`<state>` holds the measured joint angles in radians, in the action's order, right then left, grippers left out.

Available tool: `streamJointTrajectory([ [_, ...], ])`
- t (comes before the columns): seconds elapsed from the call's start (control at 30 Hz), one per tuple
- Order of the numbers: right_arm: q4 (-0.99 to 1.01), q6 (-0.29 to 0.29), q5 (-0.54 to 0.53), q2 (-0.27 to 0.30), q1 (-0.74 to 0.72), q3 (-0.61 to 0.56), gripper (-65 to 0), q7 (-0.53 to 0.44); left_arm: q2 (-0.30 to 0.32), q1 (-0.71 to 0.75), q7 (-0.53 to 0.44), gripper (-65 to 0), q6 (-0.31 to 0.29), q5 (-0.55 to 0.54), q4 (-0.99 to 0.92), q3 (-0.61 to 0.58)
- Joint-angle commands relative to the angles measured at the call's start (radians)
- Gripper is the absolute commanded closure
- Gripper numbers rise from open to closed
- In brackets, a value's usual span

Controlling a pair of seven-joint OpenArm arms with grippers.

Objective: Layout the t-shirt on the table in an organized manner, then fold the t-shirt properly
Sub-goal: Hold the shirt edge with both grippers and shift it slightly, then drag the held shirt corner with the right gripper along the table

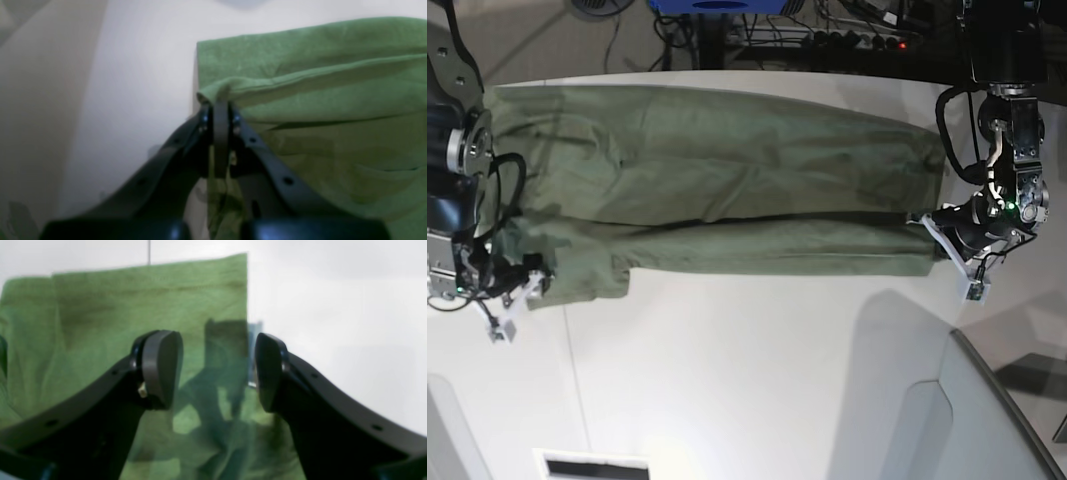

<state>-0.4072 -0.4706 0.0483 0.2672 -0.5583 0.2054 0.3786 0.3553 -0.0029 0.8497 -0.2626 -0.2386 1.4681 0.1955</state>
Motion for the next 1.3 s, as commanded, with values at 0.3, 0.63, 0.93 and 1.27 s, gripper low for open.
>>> streamJointTrajectory([
  [0.3,-0.011,-0.001,-0.006,0.013,-0.027,-0.002,-3.0,-0.002,0.017,-0.018,-0.014,0.0,0.006,-0.002,0.016,0.006],
  [0.63,-0.221,-0.009,-0.003,0.013,-0.045,-0.087,0.0,0.092,0.015,-0.027,-0.014,0.0,0.006,-0.002,0.029,0.008],
  [0.93,-0.358,-0.009,-0.005,0.011,-0.079,-0.206,0.0,0.138,0.015,-0.050,-0.008,0.0,0.007,-0.002,0.095,0.012],
  [1.27,-0.365,-0.010,-0.006,0.011,-0.153,-0.297,0.0,0.122,0.023,-0.065,-0.007,0.0,0.007,-0.003,0.130,0.019],
])
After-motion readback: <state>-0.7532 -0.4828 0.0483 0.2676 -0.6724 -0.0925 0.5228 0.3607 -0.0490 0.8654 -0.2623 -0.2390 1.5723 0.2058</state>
